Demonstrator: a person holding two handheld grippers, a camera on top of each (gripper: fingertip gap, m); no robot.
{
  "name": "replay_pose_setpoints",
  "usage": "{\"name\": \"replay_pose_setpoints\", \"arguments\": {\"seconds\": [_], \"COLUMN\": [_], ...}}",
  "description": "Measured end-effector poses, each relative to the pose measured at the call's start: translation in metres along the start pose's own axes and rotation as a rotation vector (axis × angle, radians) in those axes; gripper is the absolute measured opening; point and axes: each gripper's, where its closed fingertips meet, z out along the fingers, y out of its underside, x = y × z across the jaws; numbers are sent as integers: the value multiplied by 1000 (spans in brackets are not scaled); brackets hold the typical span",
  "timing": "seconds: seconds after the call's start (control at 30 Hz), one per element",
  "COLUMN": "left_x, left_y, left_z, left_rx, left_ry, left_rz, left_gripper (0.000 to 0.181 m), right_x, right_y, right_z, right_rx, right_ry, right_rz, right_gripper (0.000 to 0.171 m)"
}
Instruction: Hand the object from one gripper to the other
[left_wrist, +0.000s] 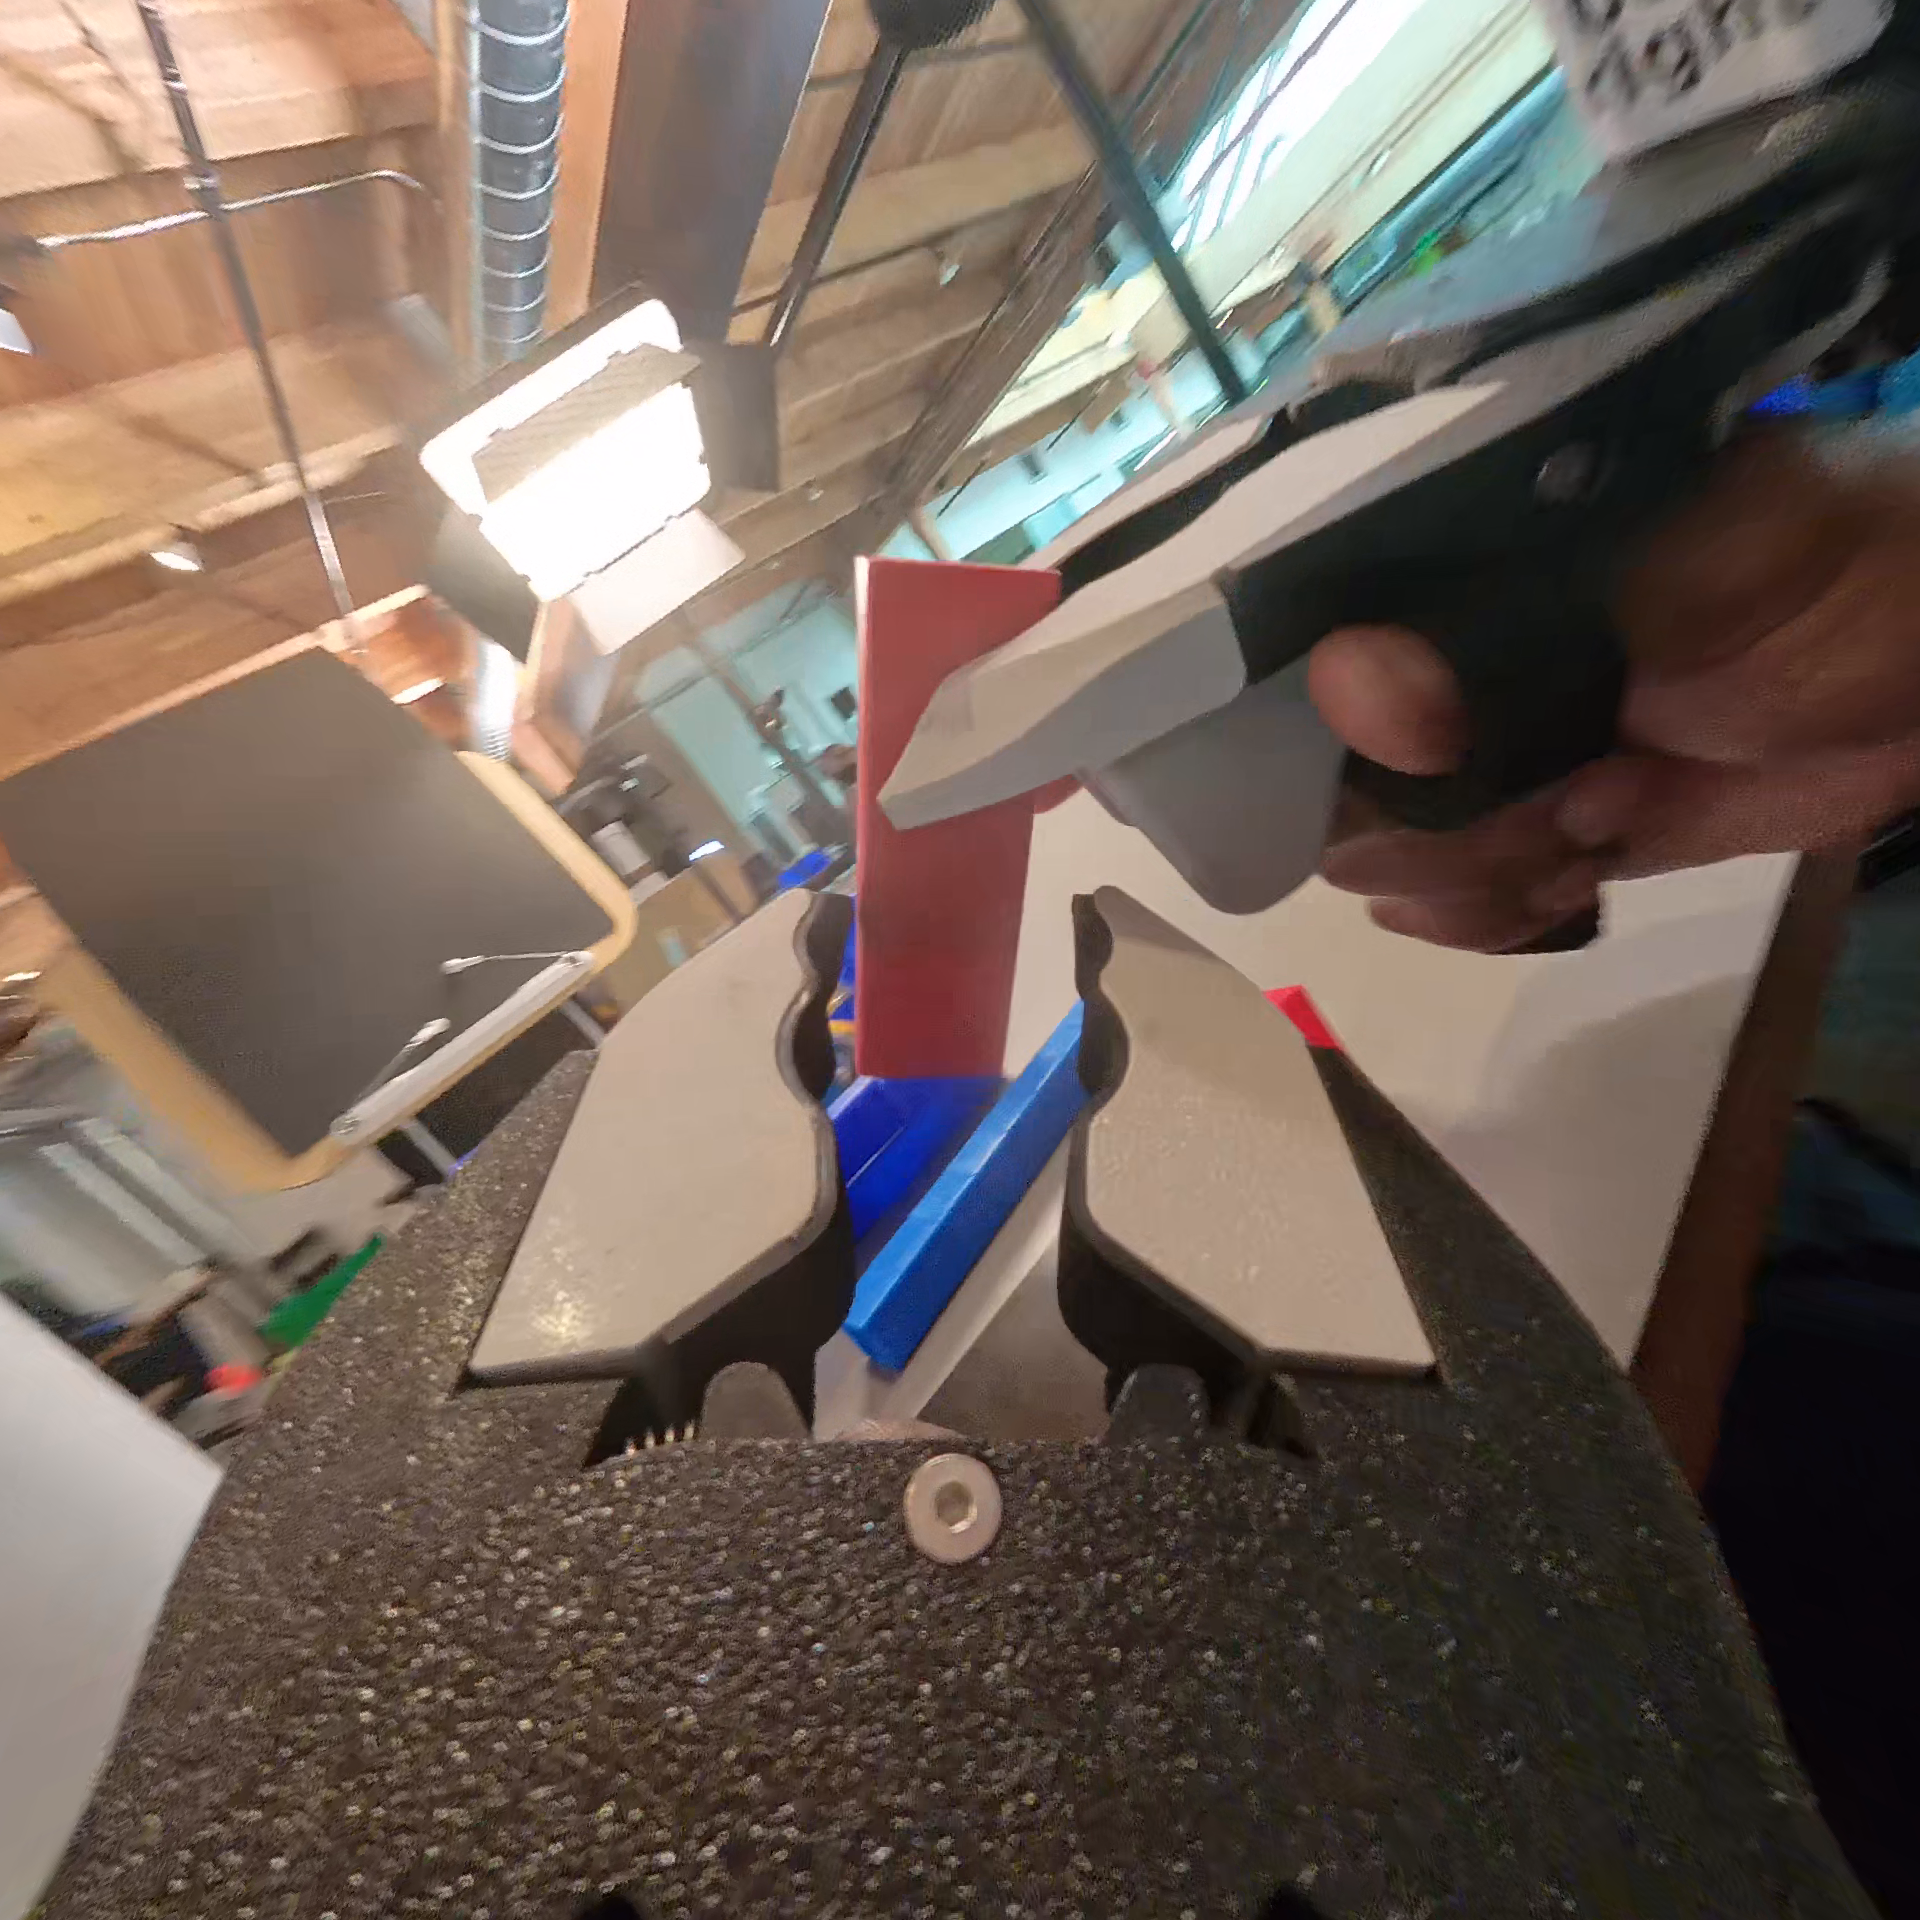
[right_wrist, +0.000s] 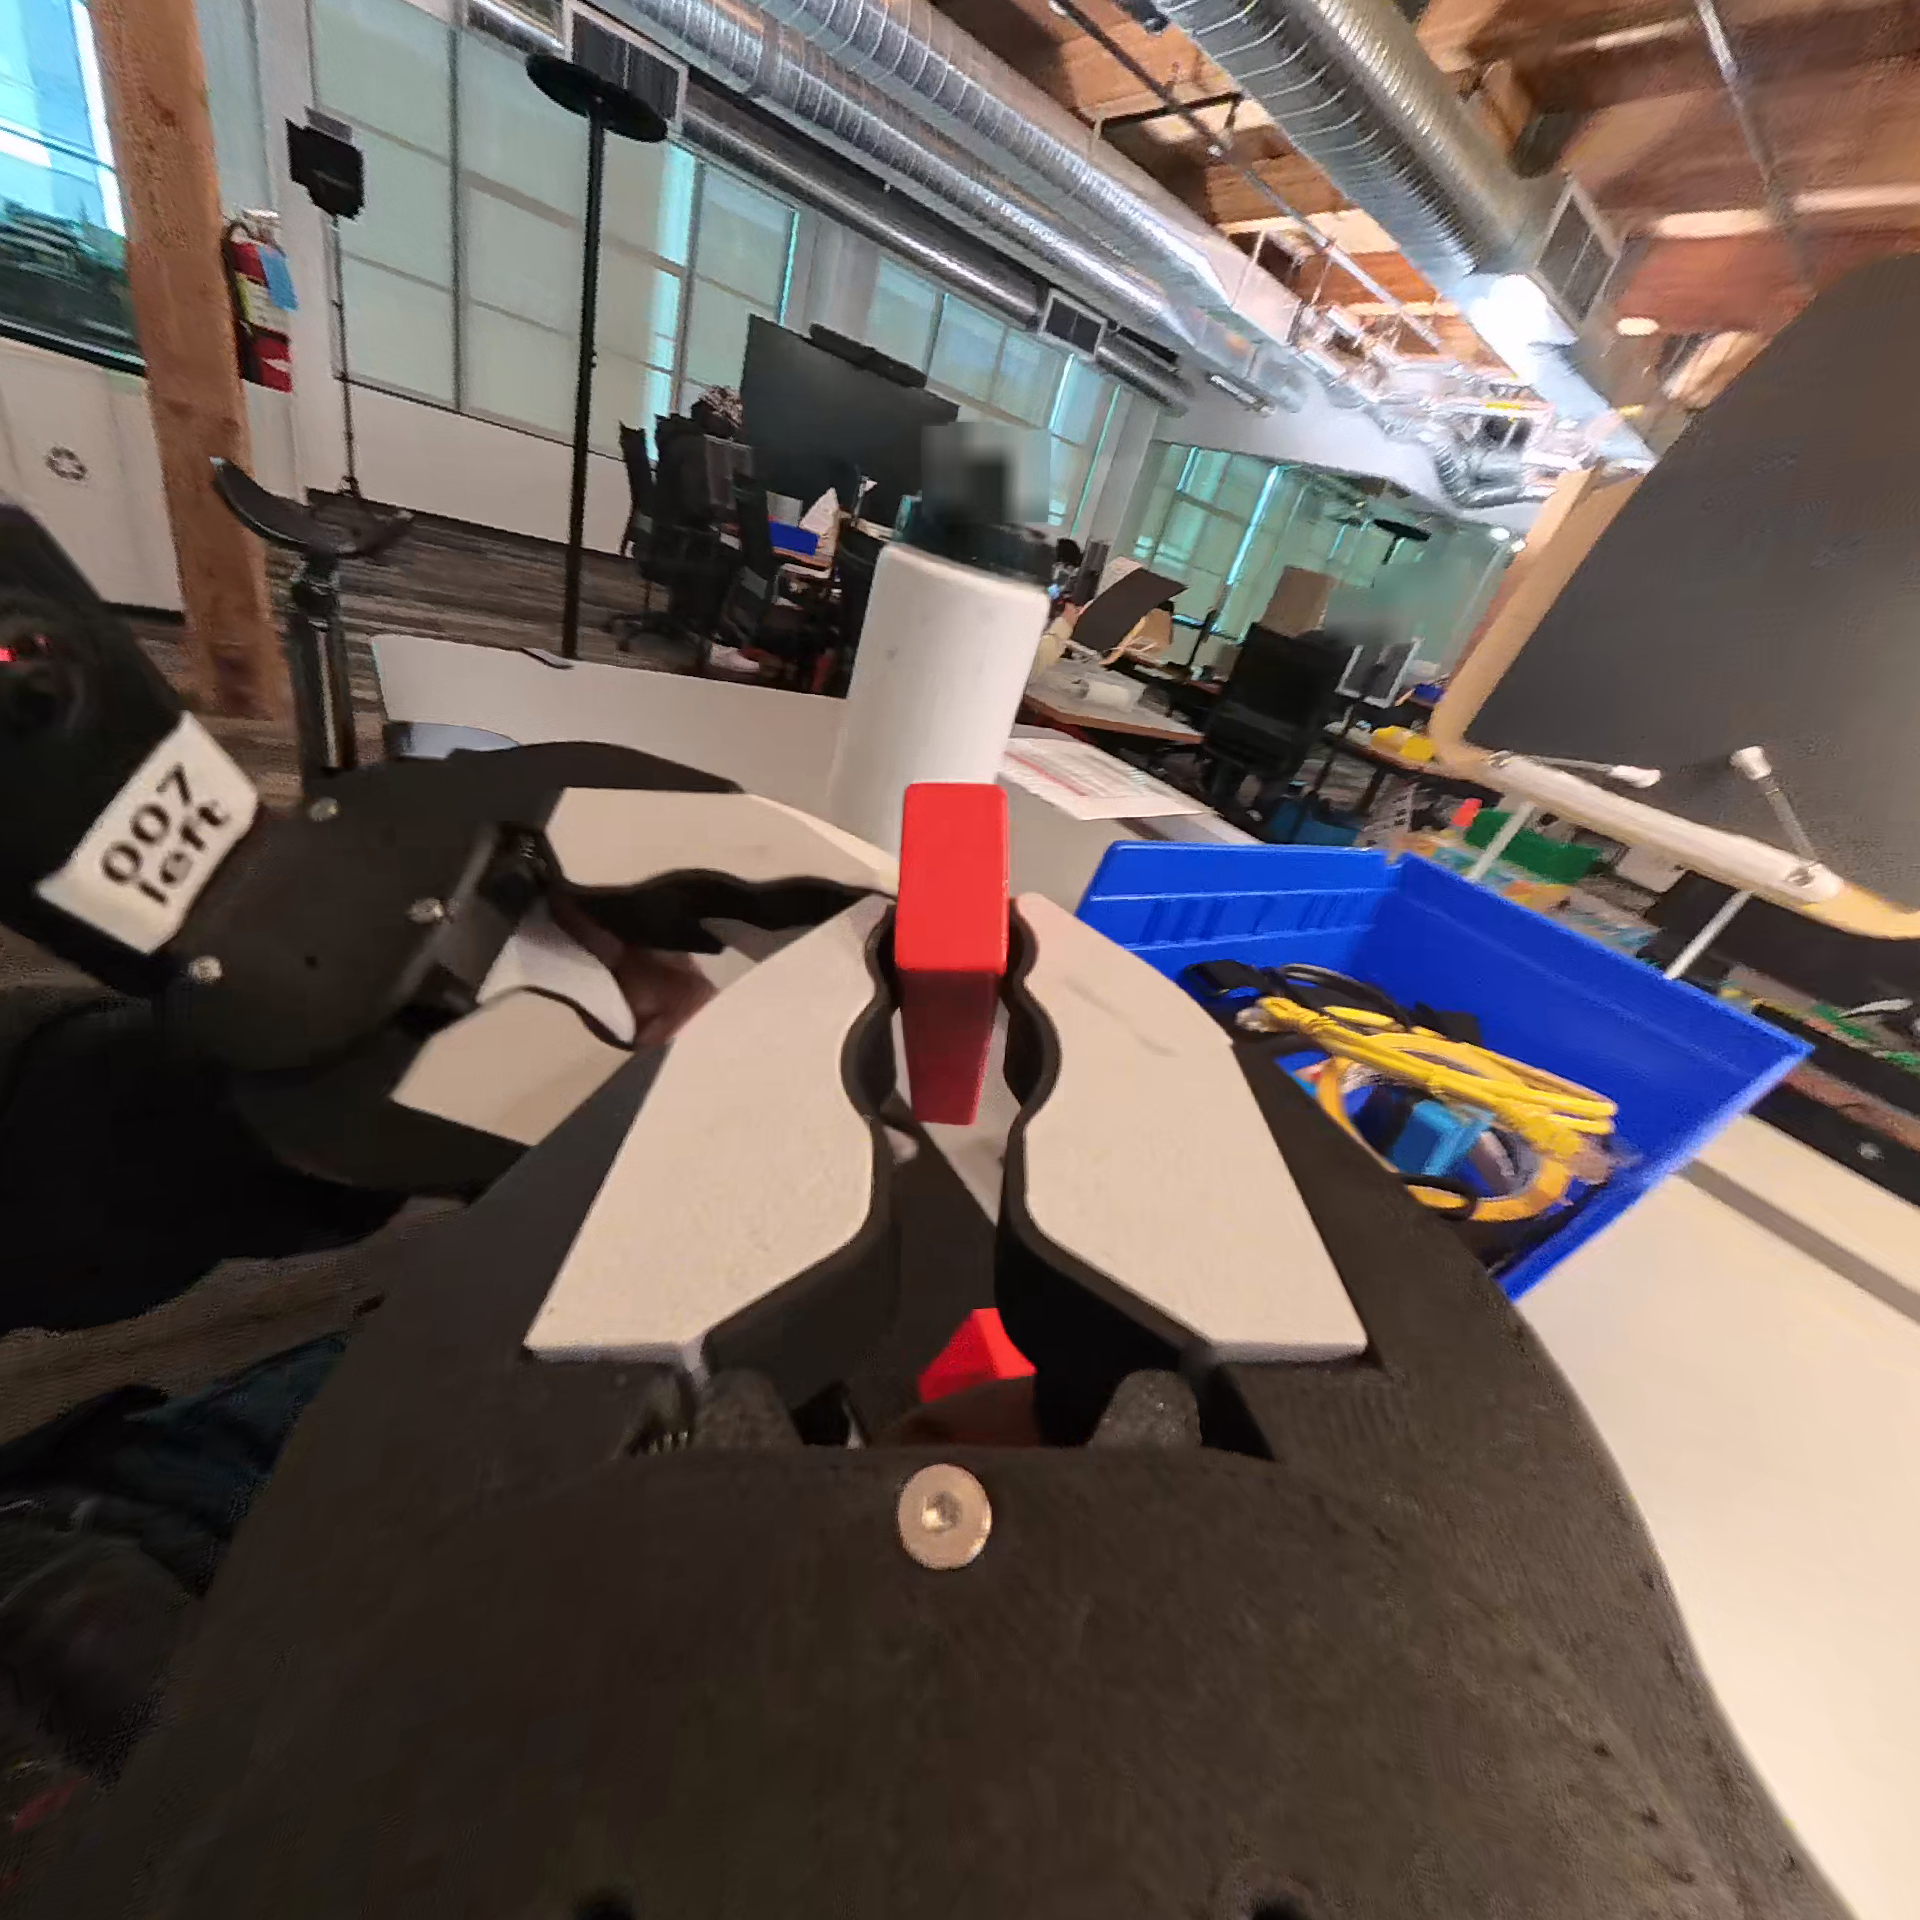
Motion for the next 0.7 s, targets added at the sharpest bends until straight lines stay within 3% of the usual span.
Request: {"name": "replay_pose_setpoints", "arguments": {"seconds": [0.2,0.5,0.7], "left_x": [5,4,21], "left_y": [-12,-14,-51], "left_z": [-9,-11,-33], "left_rx": [62,62,231], "left_ry": [200,259,568], "left_rz": [-226,-317,-651], "left_gripper": [57,59,60], "right_x": [-7,-24,-40], "right_y": [-19,-27,-55], "right_z": [-18,-25,-42], "right_rx": [68,126,337], "right_ry": [-108,-232,-392], "right_rz": [-142,-117,79], "right_gripper": [17,17,17]}}
